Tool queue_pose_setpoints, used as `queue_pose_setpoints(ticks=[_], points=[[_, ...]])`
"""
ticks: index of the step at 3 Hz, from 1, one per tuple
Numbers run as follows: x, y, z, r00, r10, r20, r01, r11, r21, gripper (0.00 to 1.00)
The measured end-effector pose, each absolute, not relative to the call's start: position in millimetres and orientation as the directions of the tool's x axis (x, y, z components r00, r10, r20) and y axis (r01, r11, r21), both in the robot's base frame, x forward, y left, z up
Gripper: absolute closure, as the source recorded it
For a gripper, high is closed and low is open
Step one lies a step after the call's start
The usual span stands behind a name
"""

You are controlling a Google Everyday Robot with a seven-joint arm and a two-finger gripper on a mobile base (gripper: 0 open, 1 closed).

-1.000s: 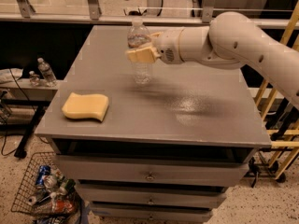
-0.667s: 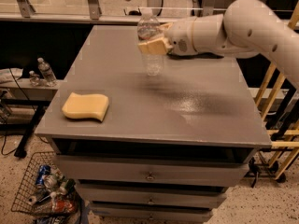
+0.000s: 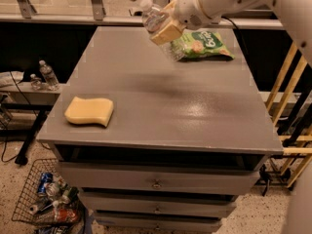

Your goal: Knock water bottle over

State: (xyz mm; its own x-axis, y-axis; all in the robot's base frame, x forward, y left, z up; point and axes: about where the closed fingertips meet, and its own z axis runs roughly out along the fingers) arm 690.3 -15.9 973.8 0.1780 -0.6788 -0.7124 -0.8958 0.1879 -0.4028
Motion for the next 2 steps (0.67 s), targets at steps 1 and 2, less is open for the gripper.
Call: queue_pose_setpoints(ticks=[1, 2], points=[[682.7, 4.9, 948.7, 0.277, -0.837, -0.472, -0.903, -0.059, -0.426, 1.0], [664.2, 18.9, 910.1, 0.366, -0.901, -0.234, -0.902, -0.282, -0.326, 1.0]])
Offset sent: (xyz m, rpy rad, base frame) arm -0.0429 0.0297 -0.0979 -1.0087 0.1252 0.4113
